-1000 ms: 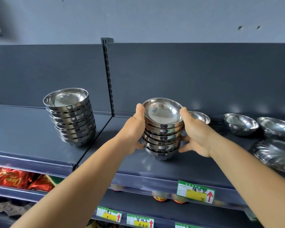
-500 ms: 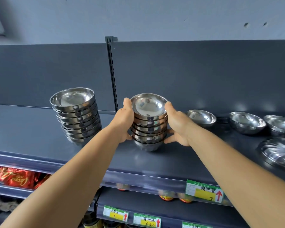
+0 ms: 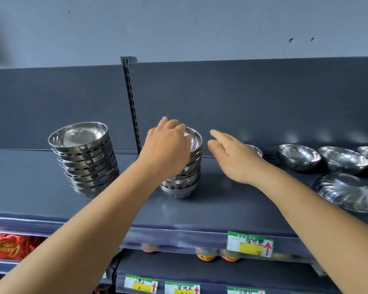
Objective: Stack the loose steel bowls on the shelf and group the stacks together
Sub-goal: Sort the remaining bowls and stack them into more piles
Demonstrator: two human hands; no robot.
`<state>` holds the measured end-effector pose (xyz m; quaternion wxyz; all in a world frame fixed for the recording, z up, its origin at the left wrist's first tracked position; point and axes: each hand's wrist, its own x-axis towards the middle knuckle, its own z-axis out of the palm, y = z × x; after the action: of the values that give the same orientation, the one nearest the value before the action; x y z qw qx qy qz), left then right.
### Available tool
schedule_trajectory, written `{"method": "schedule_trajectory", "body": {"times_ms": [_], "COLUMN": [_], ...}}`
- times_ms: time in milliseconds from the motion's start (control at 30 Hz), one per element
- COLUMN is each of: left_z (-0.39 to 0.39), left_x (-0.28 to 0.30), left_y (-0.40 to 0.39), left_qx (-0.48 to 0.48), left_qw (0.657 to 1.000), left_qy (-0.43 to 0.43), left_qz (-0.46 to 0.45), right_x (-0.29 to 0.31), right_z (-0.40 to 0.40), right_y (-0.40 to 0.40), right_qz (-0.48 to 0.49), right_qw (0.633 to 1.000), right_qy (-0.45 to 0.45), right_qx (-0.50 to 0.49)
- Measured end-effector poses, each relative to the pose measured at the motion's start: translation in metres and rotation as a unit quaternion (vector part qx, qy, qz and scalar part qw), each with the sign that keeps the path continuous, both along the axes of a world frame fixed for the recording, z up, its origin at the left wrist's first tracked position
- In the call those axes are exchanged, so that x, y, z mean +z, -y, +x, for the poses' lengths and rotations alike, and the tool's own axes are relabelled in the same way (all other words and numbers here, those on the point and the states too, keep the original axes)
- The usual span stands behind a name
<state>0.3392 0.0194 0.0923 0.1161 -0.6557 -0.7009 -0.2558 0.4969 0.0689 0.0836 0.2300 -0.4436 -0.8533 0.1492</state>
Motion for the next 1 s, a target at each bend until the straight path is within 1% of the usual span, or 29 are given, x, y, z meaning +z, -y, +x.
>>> {"method": "schedule_trajectory", "body": {"times_ms": [67, 200, 333, 467, 733, 833, 1000], "left_z": [0.027, 0.075, 0.122, 0.165, 0.244, 0.269, 0.292], "left_x": [0.000, -0.014, -0.032, -0.048, -0.070, -0.078, -0.092], "left_y": [0.002, -0.008, -0.025, -0.050, -0.089, -0.099, -0.113], "left_qx": [-0.038, -0.091, -0.111, -0.103, -0.135, -0.147, -0.145], "left_qw": [0.998, 0.991, 0.986, 0.981, 0.967, 0.961, 0.950], "left_qy": [-0.036, -0.072, -0.048, -0.040, -0.022, -0.013, 0.033], "left_qz": [-0.027, -0.071, -0.114, -0.159, -0.215, -0.232, -0.275], "right_x": [-0.003, -0.015, -0.026, -0.034, -0.046, -0.055, -0.073], "right_z": [0.018, 0.064, 0.115, 0.170, 0.263, 0.288, 0.310], "right_y": [0.003, 0.002, -0.009, -0.025, -0.064, -0.079, -0.101], "right_qz": [0.039, 0.062, 0.047, 0.022, -0.028, -0.069, -0.163], "right_qw": [0.999, 0.994, 0.992, 0.985, 0.985, 0.984, 0.980], "right_qy": [0.032, 0.087, 0.113, 0.153, 0.144, 0.141, 0.088], "right_qx": [0.002, -0.018, -0.042, -0.070, -0.090, -0.081, -0.071]}}
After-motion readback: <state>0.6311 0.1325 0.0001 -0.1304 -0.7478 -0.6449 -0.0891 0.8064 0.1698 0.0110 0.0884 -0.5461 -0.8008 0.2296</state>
